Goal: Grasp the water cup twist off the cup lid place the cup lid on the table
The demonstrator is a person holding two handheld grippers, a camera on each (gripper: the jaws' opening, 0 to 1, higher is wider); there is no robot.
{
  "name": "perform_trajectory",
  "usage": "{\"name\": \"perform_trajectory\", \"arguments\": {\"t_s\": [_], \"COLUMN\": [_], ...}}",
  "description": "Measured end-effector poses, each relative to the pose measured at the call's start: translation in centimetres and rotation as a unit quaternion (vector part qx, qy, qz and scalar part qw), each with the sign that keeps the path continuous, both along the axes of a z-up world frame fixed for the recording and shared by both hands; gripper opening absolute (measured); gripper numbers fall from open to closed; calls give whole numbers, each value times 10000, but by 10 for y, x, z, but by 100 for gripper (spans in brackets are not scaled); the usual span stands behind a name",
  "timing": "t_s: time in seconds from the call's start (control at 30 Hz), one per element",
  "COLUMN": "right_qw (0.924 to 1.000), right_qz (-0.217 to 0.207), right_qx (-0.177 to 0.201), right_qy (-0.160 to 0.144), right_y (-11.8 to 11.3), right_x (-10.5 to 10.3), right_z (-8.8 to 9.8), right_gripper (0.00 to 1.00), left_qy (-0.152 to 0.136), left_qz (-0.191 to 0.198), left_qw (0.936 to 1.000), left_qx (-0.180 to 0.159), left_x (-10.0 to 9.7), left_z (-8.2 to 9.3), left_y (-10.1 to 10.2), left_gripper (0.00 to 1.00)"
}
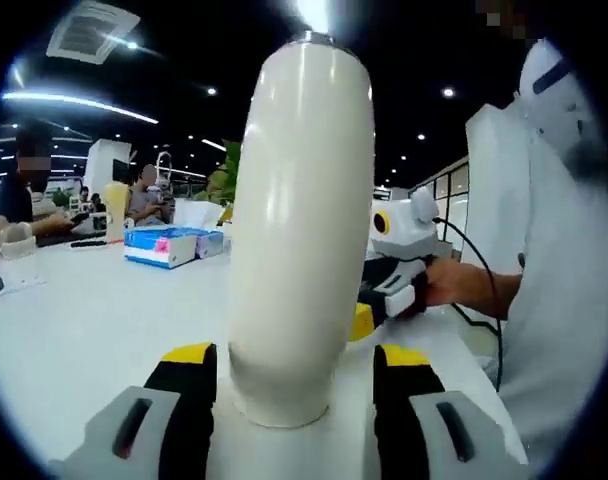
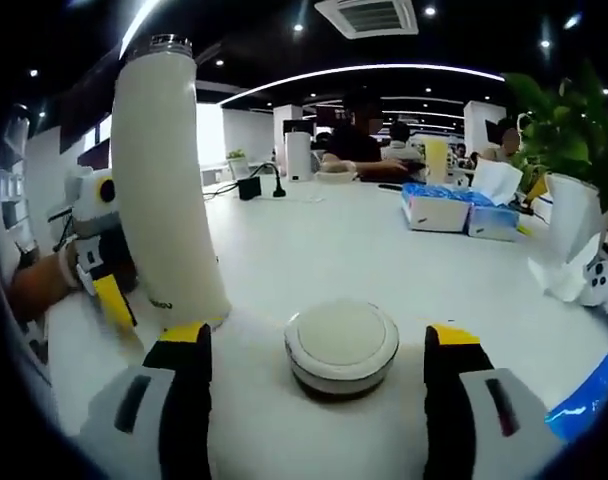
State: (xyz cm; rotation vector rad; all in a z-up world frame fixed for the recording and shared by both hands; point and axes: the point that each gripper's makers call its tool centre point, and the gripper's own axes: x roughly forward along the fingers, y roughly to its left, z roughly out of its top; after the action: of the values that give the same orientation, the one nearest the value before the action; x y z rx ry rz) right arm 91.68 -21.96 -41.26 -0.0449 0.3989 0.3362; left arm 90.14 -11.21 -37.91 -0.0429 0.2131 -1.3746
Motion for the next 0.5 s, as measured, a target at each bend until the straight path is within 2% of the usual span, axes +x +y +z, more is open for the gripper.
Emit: {"name": "perform_trajectory", "arguments": {"t_s": [0.07,0.23,0.37,0.5], "right_qw": [9999,9999,9999,9995], "right_qz": [-24,0,40,99], "right_qx": [-117,96,121,270], "right_qy": [80,-37,-103,-107], "right_y": [-3,1,3,4], "right_x": [-2,-4,-7,-11], "right_z": [0,13,22,26], "right_gripper": [82,95,95,95], "left_qy": [-33,29,225,216], "left_qz": [53,80,140,260], "left_qw": [10000,9999,9994,9992], "left_qx": [-15,-86,-244,-214], "left_x": [1,-7,-17,-27], "left_z": [3,16,27,31], "left_y": [5,10,17,25], "left_gripper": [62,65,69,75]}}
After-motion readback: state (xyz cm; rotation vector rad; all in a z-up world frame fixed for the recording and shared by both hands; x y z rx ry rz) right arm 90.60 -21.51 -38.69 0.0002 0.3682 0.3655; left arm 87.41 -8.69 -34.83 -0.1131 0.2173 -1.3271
